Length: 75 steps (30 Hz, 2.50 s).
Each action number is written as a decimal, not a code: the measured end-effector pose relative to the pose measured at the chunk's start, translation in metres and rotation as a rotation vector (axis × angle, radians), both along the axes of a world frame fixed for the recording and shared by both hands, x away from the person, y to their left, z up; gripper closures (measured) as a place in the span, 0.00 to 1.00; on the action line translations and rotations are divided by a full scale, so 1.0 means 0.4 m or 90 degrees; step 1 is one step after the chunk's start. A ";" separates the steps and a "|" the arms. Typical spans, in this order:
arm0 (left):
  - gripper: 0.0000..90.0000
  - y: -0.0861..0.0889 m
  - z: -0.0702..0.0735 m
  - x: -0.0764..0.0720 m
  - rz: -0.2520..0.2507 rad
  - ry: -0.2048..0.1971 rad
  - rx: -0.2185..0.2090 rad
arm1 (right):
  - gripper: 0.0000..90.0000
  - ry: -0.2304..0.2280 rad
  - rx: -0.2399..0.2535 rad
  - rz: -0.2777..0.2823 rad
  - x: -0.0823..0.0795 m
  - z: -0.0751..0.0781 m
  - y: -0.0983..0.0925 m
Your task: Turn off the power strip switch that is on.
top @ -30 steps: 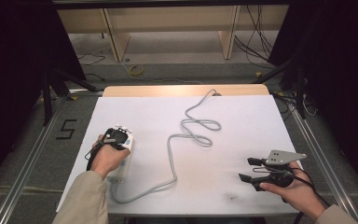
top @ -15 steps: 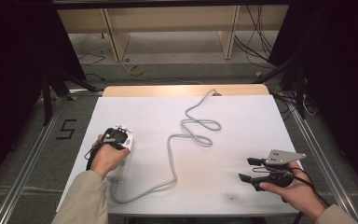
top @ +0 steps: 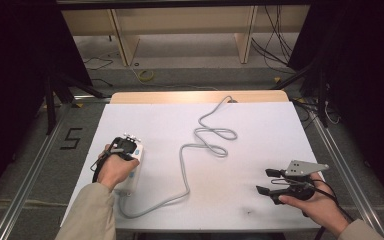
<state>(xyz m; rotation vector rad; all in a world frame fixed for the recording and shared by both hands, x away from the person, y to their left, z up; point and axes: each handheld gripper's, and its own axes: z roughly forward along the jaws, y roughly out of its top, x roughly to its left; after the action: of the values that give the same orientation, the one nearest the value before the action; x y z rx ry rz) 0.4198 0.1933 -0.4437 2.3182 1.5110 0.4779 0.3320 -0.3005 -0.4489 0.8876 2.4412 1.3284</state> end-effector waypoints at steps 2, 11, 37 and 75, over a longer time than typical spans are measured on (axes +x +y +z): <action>1.00 0.000 0.000 0.000 0.000 0.000 -0.001 | 0.32 -0.002 0.000 0.000 0.000 0.000 0.000; 1.00 0.000 0.000 0.000 -0.002 0.000 0.001 | 0.32 0.001 0.001 0.000 -0.001 0.000 0.001; 1.00 0.004 0.002 0.001 -0.001 0.002 -0.006 | 0.32 0.000 0.002 -0.001 0.001 0.001 0.000; 1.00 0.013 0.015 0.002 0.014 -0.036 -0.019 | 0.32 0.000 0.003 -0.001 0.002 0.001 0.000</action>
<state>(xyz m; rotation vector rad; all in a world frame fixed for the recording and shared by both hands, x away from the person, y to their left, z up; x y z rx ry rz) 0.4208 0.1985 -0.4375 2.2484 1.5075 0.5186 0.3327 -0.3006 -0.4485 0.8897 2.4376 1.3350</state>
